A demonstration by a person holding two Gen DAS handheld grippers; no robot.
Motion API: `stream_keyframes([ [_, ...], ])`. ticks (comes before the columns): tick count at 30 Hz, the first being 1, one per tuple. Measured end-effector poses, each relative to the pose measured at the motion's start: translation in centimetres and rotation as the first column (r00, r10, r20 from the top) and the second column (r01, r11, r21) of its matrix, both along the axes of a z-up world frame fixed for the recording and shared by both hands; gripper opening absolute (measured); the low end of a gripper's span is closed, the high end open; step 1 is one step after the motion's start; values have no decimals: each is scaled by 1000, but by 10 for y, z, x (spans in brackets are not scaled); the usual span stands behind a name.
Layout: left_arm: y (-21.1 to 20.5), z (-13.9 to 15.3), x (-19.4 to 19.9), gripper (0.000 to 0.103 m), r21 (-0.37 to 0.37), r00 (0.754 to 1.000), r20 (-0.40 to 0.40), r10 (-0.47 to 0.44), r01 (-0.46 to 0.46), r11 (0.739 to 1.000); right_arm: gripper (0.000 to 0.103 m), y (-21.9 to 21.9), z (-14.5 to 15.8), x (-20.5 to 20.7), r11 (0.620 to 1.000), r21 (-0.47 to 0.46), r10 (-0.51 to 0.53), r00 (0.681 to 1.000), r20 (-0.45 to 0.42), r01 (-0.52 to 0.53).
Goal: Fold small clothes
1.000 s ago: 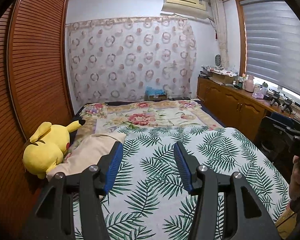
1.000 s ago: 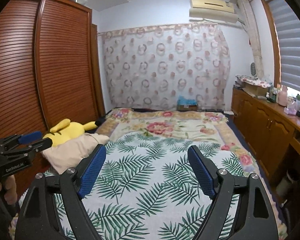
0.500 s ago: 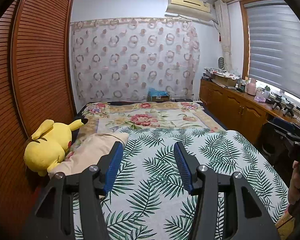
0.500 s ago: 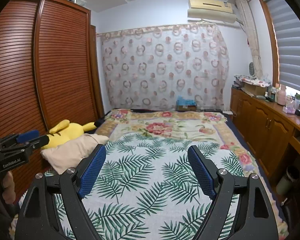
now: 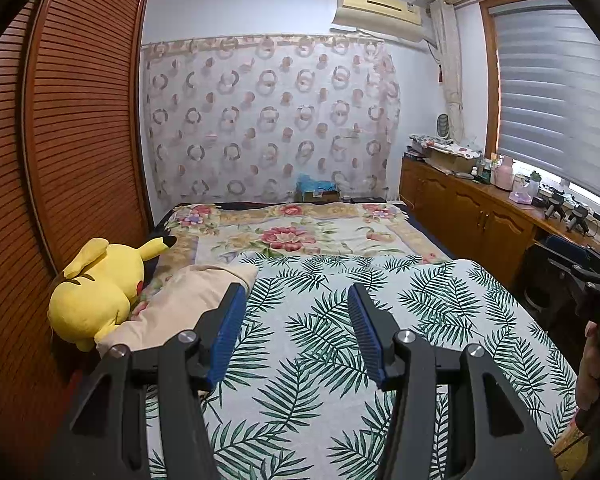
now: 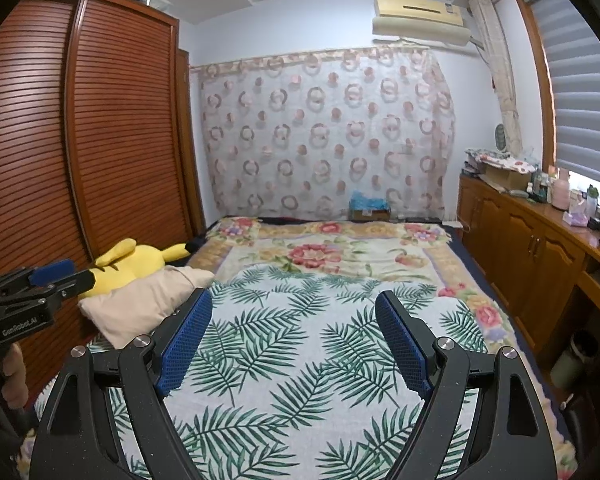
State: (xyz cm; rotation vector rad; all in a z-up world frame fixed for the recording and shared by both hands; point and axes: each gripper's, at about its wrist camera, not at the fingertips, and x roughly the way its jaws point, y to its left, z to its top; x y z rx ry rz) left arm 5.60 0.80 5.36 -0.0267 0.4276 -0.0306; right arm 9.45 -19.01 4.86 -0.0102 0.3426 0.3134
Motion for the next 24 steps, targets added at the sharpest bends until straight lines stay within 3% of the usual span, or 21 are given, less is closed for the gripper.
stream_keyframes([
  [24, 3, -1, 0, 52, 0, 1000, 1, -2, 2, 1000, 86, -1, -1, 0, 1000, -2, 1, 1000, 1, -1],
])
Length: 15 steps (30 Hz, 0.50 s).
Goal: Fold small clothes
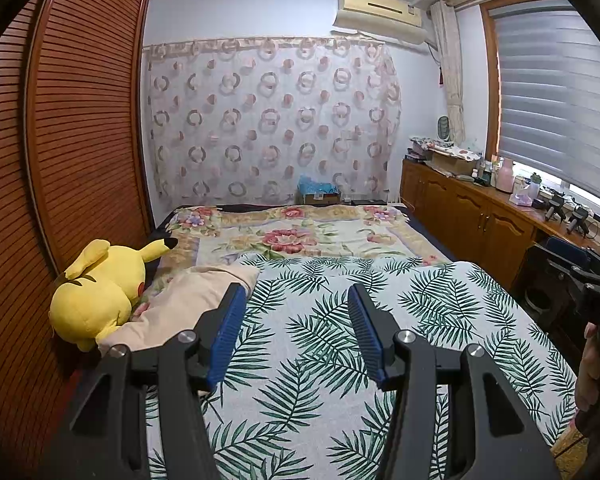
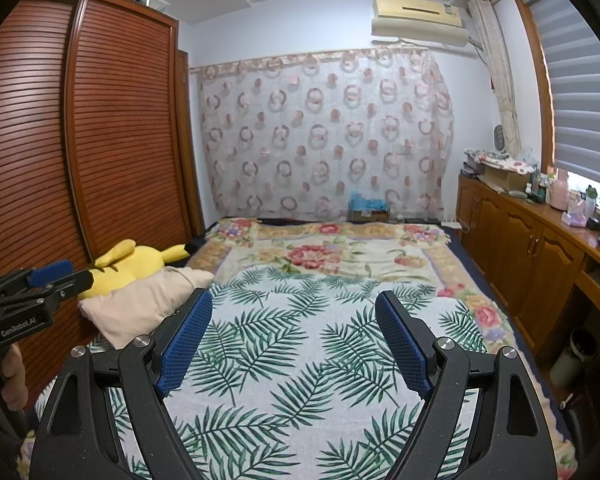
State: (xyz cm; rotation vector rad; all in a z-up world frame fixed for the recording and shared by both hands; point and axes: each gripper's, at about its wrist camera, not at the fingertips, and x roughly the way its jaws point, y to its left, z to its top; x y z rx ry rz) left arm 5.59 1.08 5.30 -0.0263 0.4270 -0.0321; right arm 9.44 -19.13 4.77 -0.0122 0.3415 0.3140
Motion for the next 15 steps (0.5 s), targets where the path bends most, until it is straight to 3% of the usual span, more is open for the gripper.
stream_keyframes([
  [15, 0, -1, 0, 52, -1, 1000, 1, 0, 0, 1000, 86, -1, 0, 0, 1000, 1, 1, 1000, 1, -1],
])
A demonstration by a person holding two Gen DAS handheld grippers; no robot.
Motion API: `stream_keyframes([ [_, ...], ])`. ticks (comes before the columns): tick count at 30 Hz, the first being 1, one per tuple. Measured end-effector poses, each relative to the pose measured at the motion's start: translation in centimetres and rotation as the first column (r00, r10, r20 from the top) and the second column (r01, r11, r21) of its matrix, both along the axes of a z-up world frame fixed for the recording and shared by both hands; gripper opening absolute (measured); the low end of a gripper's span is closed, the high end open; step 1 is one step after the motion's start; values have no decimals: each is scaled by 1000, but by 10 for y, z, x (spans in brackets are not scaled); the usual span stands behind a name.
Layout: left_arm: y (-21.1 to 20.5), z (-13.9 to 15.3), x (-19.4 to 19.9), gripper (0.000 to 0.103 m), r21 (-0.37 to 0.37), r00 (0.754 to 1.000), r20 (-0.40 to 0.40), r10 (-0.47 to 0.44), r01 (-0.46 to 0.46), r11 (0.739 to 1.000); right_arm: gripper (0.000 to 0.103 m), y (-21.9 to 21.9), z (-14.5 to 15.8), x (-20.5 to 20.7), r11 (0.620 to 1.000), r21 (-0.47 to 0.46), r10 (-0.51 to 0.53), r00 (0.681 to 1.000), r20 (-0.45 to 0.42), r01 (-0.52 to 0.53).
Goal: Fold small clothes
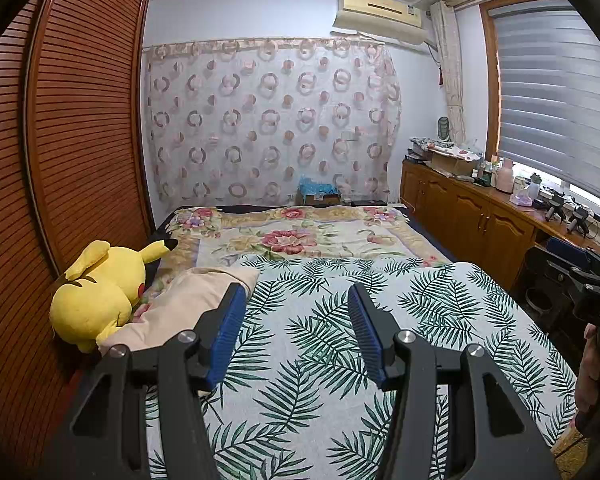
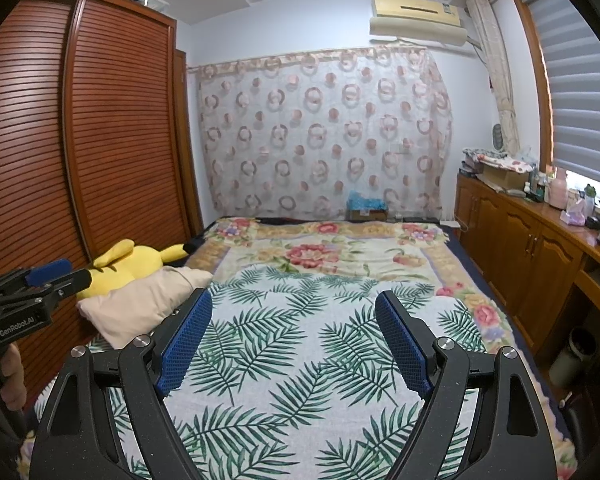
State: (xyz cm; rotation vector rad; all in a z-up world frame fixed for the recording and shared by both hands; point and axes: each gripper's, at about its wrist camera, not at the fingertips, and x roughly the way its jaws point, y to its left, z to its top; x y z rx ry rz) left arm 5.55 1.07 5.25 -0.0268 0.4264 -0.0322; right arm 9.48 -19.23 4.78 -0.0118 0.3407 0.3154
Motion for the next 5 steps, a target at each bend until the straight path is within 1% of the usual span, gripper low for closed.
stream_keyframes([
  [5, 0, 0, 0, 52, 0, 1000, 0, 1, -1, 1000, 86, -3, 0, -1, 1000, 0, -1, 1000, 0, 1],
])
